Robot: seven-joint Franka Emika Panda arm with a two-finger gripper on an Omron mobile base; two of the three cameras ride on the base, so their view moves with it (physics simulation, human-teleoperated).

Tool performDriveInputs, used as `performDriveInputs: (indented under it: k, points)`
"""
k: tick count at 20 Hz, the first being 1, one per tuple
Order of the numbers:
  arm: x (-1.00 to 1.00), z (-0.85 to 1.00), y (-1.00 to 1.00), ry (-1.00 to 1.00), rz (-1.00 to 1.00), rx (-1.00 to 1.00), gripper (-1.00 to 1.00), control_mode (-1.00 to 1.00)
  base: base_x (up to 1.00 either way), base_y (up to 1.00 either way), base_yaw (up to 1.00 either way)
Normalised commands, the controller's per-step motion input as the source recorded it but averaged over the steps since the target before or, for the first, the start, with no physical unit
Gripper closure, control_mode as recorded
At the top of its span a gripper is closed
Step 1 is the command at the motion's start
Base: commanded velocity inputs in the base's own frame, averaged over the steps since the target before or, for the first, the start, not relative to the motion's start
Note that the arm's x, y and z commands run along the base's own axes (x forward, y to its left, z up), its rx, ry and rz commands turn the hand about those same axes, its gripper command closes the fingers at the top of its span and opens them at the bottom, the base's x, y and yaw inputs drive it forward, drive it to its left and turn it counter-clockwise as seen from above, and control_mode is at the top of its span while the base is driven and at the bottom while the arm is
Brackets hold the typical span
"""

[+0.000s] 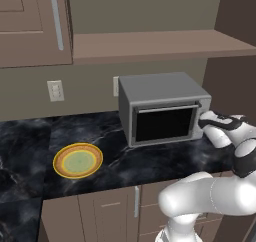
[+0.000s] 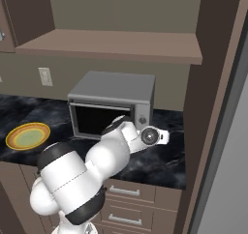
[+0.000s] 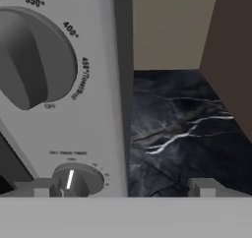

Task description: Pick up the bagel from the plate, place it on the toaster oven rack, close the door, and set the timer.

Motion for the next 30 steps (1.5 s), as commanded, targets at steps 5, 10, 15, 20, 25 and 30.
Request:
performDriveInputs:
  k: [5,10,15,20,25,30]
  points:
    - [0.0,-0.11,-0.55,-0.03,-0.08,0.0,-1.0,-1.0,0.0,0.0,0.0]
    - [-0.15,-0.07,-0.84,-0.09,-0.13,0.0,-1.0,-1.0,0.0,0.0,0.0]
    - [-0.24,-0.03,-0.92,-0.14,-0.15,0.0,-1.0,-1.0,0.0,0.0,0.0]
    - [-0.26,0.0,-0.86,-0.23,-0.17,0.0,-1.0,-1.0,0.0,0.0,0.0]
    - [-0.01,-0.15,-0.36,-0.3,-0.23,-0.08,-1.0,-1.0,0.0,0.0,0.0]
    - [0.0,-0.64,0.41,-0.33,-0.25,-0.33,-1.0,-1.0,0.0,0.0,0.0]
